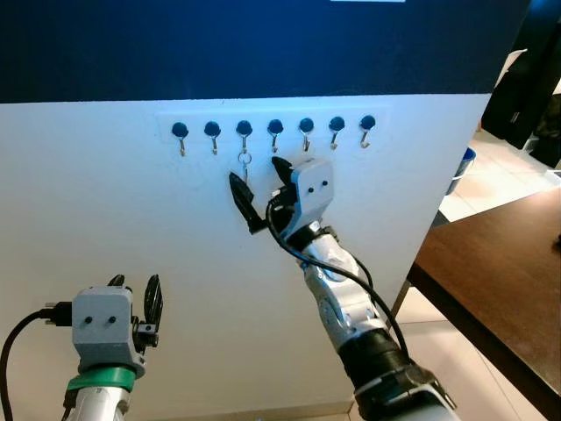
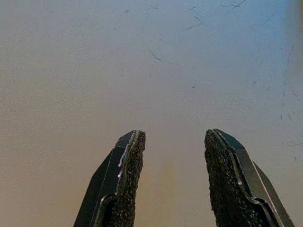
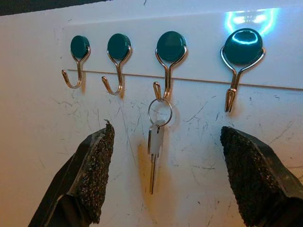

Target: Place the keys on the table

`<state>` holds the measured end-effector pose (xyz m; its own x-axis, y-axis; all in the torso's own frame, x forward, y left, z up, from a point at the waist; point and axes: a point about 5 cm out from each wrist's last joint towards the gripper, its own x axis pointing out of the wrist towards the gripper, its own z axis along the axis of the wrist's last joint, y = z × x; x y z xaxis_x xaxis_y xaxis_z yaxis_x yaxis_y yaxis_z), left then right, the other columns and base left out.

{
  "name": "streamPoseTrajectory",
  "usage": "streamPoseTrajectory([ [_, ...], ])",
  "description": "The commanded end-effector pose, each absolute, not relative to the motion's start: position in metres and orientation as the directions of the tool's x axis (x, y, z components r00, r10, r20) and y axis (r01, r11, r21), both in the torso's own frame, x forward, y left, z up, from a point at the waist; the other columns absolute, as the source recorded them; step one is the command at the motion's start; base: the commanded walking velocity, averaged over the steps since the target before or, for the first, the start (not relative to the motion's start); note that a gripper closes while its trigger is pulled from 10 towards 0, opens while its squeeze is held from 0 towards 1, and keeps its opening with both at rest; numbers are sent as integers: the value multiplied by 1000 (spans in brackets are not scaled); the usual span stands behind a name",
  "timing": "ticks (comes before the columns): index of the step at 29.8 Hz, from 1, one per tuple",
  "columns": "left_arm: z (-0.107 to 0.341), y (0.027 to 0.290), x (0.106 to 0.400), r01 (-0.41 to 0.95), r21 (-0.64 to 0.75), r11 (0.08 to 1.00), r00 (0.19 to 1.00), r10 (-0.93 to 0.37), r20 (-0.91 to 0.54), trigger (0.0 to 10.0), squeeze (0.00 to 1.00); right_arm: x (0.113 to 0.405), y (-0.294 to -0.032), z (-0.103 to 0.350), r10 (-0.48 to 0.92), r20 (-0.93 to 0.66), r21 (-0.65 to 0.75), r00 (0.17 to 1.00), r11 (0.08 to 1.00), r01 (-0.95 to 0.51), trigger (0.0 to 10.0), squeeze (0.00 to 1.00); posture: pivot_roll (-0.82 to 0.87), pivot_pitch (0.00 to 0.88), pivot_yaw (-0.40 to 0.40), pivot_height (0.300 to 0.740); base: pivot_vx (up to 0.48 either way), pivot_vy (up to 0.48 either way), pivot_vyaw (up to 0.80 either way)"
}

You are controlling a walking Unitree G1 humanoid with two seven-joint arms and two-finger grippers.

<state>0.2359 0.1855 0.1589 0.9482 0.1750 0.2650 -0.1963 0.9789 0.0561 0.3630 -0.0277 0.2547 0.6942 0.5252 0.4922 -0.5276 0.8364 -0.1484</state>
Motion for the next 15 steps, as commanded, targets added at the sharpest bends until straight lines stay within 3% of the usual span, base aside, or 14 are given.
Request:
streamPoseTrajectory([
  [1, 163, 185, 234, -188, 51, 981, 943, 166, 287, 10000, 0, 366, -23, 255, 521, 481, -129, 705, 838, -531, 10000, 0, -123, 0, 75, 740, 0, 0, 0],
  [3, 163, 184, 234, -185, 50, 981, 944, 163, 288, 10000, 0, 367, -23, 255, 521, 477, -122, 708, 837, -533, 10000, 0, -123, 0, 75, 740, 0, 0, 0],
  [4, 163, 184, 234, -183, 50, 982, 944, 161, 288, 10000, 0, 367, -22, 254, 522, 475, -118, 708, 835, -537, 7412, 0, -123, 0, 75, 740, 0, 0, 0],
  [7, 163, 184, 234, -181, 50, 982, 944, 159, 288, 10000, 0, 368, -22, 254, 525, 474, -115, 707, 833, -541, 7412, 0, -123, 0, 75, 740, 0, 0, 0],
  [8, 163, 184, 234, -181, 50, 982, 944, 159, 289, 10000, 0, 368, -20, 254, 532, 473, -118, 702, 828, -548, 6078, 0, -123, 0, 75, 740, 0, 0, 0],
  [10, 163, 184, 234, -180, 50, 982, 944, 158, 290, 10000, 0, 368, -18, 254, 545, 472, -123, 693, 819, -560, 6941, 0, -123, 0, 80, 740, 0, 0, 0],
  [14, 164, 184, 234, -178, 50, 983, 944, 157, 291, 10000, 0, 368, -16, 254, 553, 472, -127, 687, 813, -568, 6314, 0, -123, 0, 80, 740, 0, 0, 0],
  [15, 164, 184, 234, -175, 50, 983, 944, 154, 292, 10000, 0, 367, -14, 253, 563, 470, -131, 680, 806, -577, 7608, 0, -122, 0, 81, 740, 0, 0, 0],
])
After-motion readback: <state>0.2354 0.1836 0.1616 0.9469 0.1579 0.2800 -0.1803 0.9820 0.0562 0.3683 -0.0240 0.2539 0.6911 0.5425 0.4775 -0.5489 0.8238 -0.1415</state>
